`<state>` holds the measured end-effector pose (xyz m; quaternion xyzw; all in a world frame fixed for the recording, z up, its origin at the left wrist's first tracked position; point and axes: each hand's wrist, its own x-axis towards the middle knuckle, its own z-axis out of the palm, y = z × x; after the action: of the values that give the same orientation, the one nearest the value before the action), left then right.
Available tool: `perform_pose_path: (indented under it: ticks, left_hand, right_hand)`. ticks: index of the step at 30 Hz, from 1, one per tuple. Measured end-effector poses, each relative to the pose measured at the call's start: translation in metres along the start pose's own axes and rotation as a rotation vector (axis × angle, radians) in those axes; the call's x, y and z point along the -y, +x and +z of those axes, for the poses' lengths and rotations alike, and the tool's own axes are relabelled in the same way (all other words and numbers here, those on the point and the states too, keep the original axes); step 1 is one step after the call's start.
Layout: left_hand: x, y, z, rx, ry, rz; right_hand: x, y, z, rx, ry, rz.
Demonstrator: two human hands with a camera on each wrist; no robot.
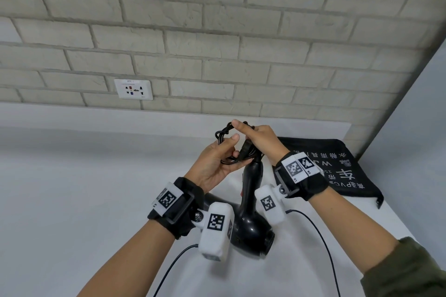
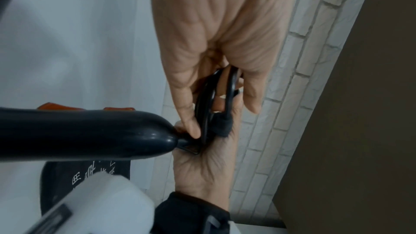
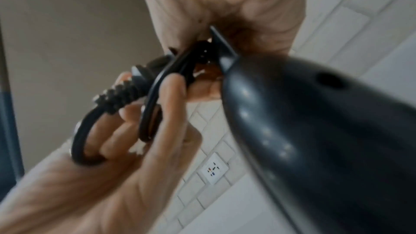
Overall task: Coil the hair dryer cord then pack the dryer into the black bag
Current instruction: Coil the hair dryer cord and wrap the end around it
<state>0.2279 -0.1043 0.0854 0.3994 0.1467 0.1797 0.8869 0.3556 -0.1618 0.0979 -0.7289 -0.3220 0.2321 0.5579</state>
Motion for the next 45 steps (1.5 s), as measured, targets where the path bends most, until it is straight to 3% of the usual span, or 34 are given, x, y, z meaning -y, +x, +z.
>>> perform_pose_path:
  ticks: [6,11,17,22,32,36,39,43,45]
  left_hand:
    - [0.002,0.005,-0.003,-0.017,-0.070,-0.020]
    - [0.006,0.011,-0.011,-0.076,-0.033,-0.051]
    - [0.005,0.006,-0.016,-0.240,0.353,-0.069]
    - [0.006,-0.006,-0.020,-0.311,0.738,0.123]
    - [-0.005,-0.020,-0.056,-0.116,1.310,0.457]
    - [0.012,-0.009,-0.061,-0.245,1.690,0.620]
    - [0.023,0.001,-0.053,-0.334,1.571,0.542]
    - [0.035,0.013,-0.036,-0.357,0.850,0.364]
    - [0.036,0.013,-0.026,-0.230,0.482,0.213]
  right_hand:
    - [0.000,-0.002,-0.002,0.044,0.143,0.082]
    - [0.003,-0.009,0.004,0.164,0.292,0.143]
    - [-0.002,-0.011,0.013,0.106,0.292,0.019]
    - [-0.005,-0.012,0.013,0.016,0.225,-0.056]
    - [-0.006,-0.013,0.009,0.053,0.274,-0.076]
    - [-0.003,-0.017,0.015,0.104,0.291,-0.097]
    - [-0.001,-0.021,0.020,0.142,0.292,-0.112]
    - [-0.001,-0.026,0.020,0.160,0.315,-0.131]
    - [-0.002,-0.026,0.018,0.158,0.334,-0.145]
